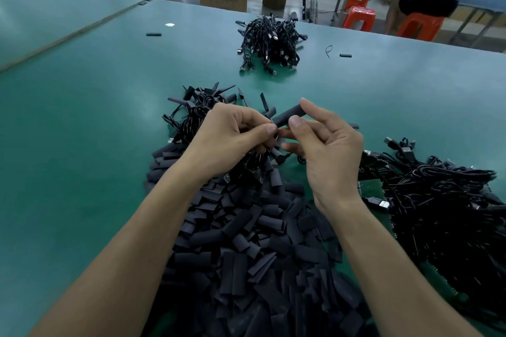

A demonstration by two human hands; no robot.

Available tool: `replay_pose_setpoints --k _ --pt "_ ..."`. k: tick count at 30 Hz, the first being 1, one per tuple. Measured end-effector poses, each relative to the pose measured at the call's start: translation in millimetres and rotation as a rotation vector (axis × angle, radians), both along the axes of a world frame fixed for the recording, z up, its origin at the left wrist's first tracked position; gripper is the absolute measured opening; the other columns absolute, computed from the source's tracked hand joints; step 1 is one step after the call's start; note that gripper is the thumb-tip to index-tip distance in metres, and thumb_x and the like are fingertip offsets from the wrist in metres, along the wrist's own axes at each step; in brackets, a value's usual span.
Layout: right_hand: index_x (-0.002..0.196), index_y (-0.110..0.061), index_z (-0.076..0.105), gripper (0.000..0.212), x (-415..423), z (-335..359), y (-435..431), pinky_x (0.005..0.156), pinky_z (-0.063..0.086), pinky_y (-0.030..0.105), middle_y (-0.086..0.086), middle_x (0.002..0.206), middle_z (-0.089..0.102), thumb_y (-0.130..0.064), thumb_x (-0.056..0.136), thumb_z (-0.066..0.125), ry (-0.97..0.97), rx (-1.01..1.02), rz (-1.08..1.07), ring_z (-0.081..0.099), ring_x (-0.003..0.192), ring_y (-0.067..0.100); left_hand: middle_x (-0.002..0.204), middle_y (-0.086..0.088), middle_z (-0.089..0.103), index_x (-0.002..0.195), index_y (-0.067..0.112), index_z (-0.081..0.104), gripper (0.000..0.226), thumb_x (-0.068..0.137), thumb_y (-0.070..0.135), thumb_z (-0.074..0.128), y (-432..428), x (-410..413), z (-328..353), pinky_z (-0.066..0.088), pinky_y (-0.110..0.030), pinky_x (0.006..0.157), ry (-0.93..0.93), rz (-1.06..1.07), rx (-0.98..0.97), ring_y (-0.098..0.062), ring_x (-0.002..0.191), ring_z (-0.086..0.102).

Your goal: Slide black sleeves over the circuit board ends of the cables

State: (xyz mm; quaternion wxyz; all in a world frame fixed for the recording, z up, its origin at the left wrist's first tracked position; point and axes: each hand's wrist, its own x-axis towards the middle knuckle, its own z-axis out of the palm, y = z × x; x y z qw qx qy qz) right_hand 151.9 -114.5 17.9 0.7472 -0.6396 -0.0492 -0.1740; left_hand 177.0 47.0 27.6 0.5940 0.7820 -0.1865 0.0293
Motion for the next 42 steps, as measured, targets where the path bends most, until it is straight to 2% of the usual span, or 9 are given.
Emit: replay_pose_setpoints --k 4,8,14,20,23,25,31,37,42 --pt "0.105 -0.023 0.063 0.027 -0.9 9.6 -6.8 0.062 0.057 0.025 0.005 0.078 0.076 -0.001 0.091 0.069 0.003 -0.040 -0.003 0.075 0.073 0.021 0.088 -0.002 0.078 0.096 0.018 0.076 0.011 0.089 0.026 0.076 3.6 -1.6 2.1 0.059 -0.025 0.077 0.023 -0.056 -0.022 -0.018 0.083 0.075" --pt "0.100 -0.018 0.058 0.024 0.6 21.5 -14.8 0.061 0.056 0.026 0.012 0.079 0.072 0.003 0.090 0.066 0.002 0.048 -0.082 0.072 0.068 0.023 0.102 0.007 0.075 0.109 0.032 0.069 0.050 0.066 0.041 0.092 11.8 -0.1 -1.0 0.059 -0.026 0.084 0.161 -0.157 0.102 -0.011 0.093 0.073" --pt "0.104 -0.016 0.058 0.022 1.9 30.9 -21.3 0.066 0.060 0.033 0.015 0.081 0.072 0.001 0.092 0.065 0.016 -0.016 -0.117 0.074 0.069 0.026 0.086 0.008 0.074 0.093 0.027 0.070 0.013 0.086 0.019 0.078 2.8 3.7 -7.1 0.054 -0.021 0.072 0.086 -0.020 0.180 -0.008 0.077 0.071" --pt "0.119 -0.030 0.064 0.028 -3.8 41.9 -41.9 0.096 0.054 0.038 -0.021 0.087 0.070 -0.030 0.092 0.069 0.046 -0.701 -0.245 0.068 0.089 0.000 0.083 0.007 0.067 0.096 0.026 0.065 0.005 0.096 0.021 0.064 8.1 6.7 -0.4 0.049 -0.012 0.061 0.003 0.201 0.002 0.003 0.065 0.058" --pt "0.124 -0.027 0.066 0.038 -8.1 48.7 -52.8 0.102 0.051 0.041 -0.010 0.112 0.068 -0.038 0.089 0.071 0.193 -1.050 -0.124 0.062 0.106 0.009 0.078 0.011 0.066 0.091 0.027 0.067 0.007 0.095 0.021 0.066 16.7 24.0 5.6 0.048 -0.012 0.059 -0.037 0.462 -0.128 0.008 0.058 0.057" --pt "0.123 -0.029 0.065 0.037 -10.8 49.5 -55.4 0.101 0.050 0.044 -0.003 0.121 0.067 -0.035 0.087 0.071 0.300 -1.178 -0.056 0.062 0.110 0.015 0.076 0.015 0.066 0.091 0.025 0.069 0.004 0.091 0.029 0.068 25.5 41.5 7.3 0.054 -0.023 0.070 -0.066 0.627 -0.092 0.005 0.064 0.060" --pt "0.112 -0.029 0.070 0.023 -11.5 34.5 -55.3 0.094 0.054 0.045 -0.001 0.110 0.071 -0.018 0.095 0.060 0.333 -1.213 -0.102 0.065 0.103 0.020 0.090 0.003 0.070 0.094 0.025 0.069 0.021 0.083 0.042 0.075 48.0 79.3 -14.6 0.056 -0.041 0.091 0.084 0.720 0.284 -0.021 0.091 0.069" --pt "0.088 -0.028 0.055 0.016 -6.0 29.3 -56.7 0.087 0.049 0.040 0.004 0.098 0.061 -0.025 0.092 0.070 0.353 -1.198 -0.009 0.057 0.097 0.024 0.081 0.007 0.066 0.083 0.031 0.067 0.023 0.074 0.043 0.085 47.2 86.0 -19.9 0.056 -0.039 0.091 0.158 0.719 0.269 -0.020 0.093 0.069" --pt "0.083 -0.030 0.056 0.019 -3.2 33.1 -61.0 0.085 0.049 0.039 0.001 0.093 0.061 -0.025 0.090 0.072 0.324 -1.177 0.039 0.056 0.097 0.023 0.092 0.006 0.055 0.107 0.023 0.065 0.038 0.079 0.044 0.081 34.6 65.4 -13.5 0.050 -0.038 0.084 -0.135 0.823 0.392 -0.019 0.094 0.059"
